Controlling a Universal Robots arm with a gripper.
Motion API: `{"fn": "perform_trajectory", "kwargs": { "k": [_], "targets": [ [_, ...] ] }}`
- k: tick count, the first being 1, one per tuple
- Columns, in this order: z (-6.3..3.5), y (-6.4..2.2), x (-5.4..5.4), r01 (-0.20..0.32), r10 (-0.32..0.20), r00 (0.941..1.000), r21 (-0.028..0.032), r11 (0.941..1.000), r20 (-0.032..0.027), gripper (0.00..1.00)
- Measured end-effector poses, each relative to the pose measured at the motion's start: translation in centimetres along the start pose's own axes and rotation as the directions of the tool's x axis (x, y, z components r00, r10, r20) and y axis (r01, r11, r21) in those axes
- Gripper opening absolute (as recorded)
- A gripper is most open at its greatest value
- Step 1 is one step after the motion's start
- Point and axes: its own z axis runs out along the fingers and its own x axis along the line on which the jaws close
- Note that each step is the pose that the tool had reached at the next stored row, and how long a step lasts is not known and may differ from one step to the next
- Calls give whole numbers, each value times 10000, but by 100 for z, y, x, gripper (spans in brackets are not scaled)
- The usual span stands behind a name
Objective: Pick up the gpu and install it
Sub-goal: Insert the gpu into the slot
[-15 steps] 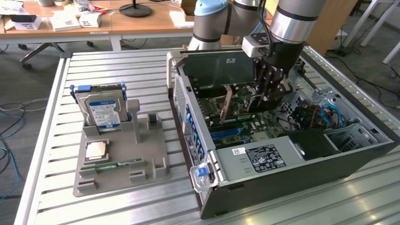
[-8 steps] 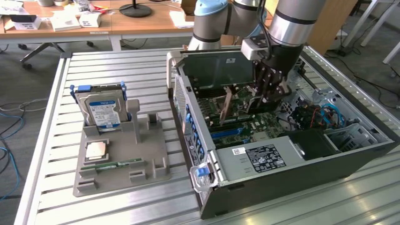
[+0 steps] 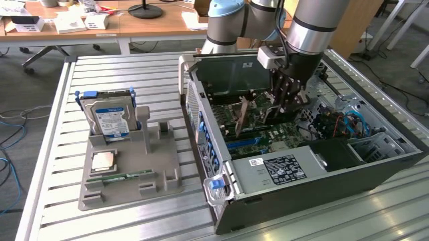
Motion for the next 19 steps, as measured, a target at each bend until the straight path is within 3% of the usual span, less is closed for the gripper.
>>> {"fn": "perform_trajectory", "kwargs": {
  "k": [7,19],
  "targets": [
    [24,9,0,-3,3,10000,-1,10000,-2,26],
    [33,159,-2,0,0,10000,5,10000,1,26]
  ]
}}
